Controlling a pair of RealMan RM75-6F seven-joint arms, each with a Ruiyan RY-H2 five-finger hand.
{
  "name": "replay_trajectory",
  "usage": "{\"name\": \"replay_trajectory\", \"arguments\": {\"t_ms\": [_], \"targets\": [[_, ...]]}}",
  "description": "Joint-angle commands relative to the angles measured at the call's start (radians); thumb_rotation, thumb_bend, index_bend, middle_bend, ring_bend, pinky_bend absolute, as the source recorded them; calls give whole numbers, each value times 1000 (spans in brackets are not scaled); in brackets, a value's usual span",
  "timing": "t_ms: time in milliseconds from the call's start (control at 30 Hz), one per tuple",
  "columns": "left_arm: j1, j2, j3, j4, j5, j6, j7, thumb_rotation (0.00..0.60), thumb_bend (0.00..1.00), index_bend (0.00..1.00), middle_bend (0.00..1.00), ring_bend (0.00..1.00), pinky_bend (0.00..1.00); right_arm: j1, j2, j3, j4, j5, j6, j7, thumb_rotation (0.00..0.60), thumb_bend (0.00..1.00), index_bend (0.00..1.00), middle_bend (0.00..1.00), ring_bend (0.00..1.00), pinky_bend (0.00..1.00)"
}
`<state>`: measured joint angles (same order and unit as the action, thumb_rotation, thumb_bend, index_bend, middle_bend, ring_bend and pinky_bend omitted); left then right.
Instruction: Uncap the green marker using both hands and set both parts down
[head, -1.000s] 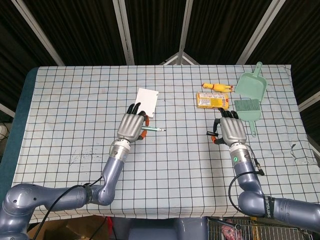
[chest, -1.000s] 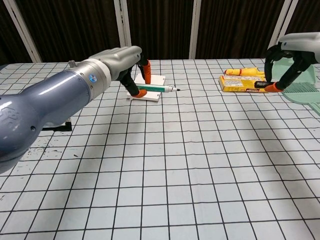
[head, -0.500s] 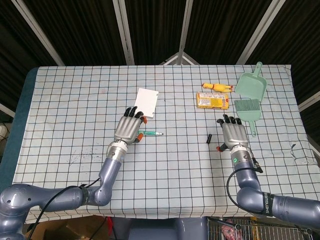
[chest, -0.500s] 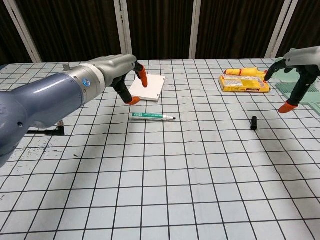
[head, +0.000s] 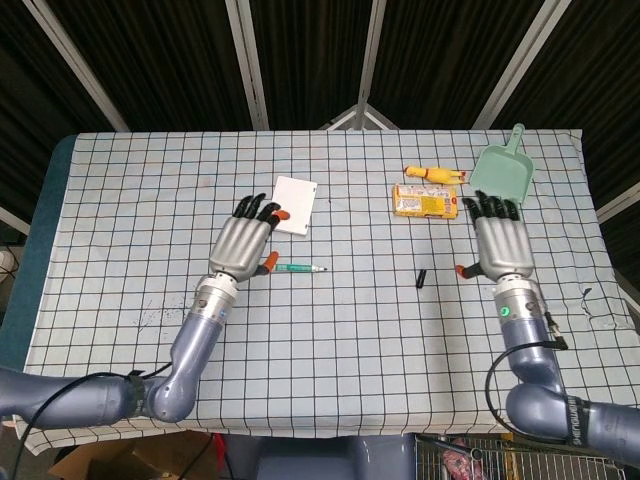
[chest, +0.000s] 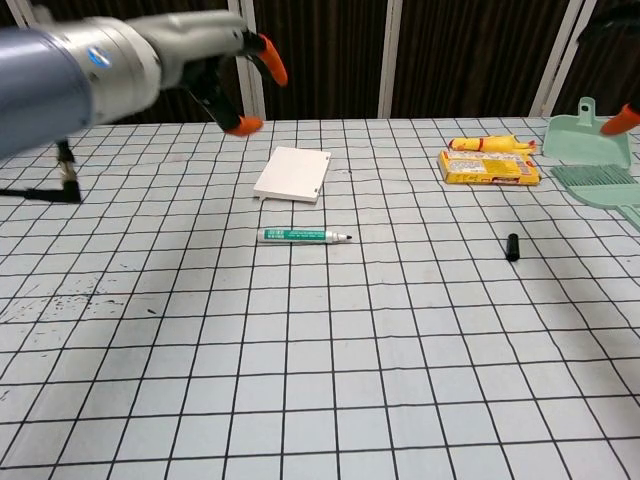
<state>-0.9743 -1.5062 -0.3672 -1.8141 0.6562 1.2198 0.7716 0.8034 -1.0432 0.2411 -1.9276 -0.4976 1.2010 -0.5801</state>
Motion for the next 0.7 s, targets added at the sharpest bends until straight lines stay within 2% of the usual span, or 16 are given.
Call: {"name": "replay_trajectory", "arguments": {"t_ms": [33, 100, 133, 200, 267, 367, 433, 533, 700], "targets": [[114, 348, -1, -393, -61, 166, 171, 600, 527, 245, 118, 0, 0, -93, 126, -30, -31, -138, 1, 82, 600, 159, 122, 34, 4, 10], [183, 486, 23, -526, -64, 202, 168, 600, 527, 246, 107, 0, 0, -145, 166, -64, -17, -231, -17, 141, 600, 158, 122, 34, 0, 10], [208, 525, 34, -542, -50, 202, 152, 600, 526, 246, 103, 0, 0, -163, 175, -73, -8, -267, -21, 168, 600, 158, 122, 33, 0, 10], [277, 606, 72, -542, 30, 174, 79, 600, 526, 245, 102, 0, 0, -211, 191, -95, 26, -364, -20, 246, 600, 158, 122, 34, 0, 10], [374, 700, 130, -542, 166, 153, -24, 600, 527, 246, 102, 0, 0, -263, 201, -119, 79, -466, -9, 336, 600, 158, 122, 34, 0, 11], [475, 782, 190, -539, 295, 156, -133, 600, 527, 250, 102, 0, 0, -310, 212, -147, 139, -541, -4, 413, 600, 158, 122, 34, 0, 10], [538, 818, 228, -498, 379, 159, -219, 600, 527, 253, 102, 0, 0, -344, 222, -167, 187, -585, -1, 468, 600, 158, 122, 33, 0, 10], [621, 834, 275, -370, 524, 163, -404, 600, 527, 258, 101, 0, 0, -401, 225, -190, 279, -665, 20, 593, 600, 159, 122, 34, 0, 10], [679, 808, 317, -214, 609, 142, -591, 600, 526, 260, 101, 0, 0, -468, 211, -218, 404, -762, 64, 730, 600, 158, 122, 33, 0, 11]]}}
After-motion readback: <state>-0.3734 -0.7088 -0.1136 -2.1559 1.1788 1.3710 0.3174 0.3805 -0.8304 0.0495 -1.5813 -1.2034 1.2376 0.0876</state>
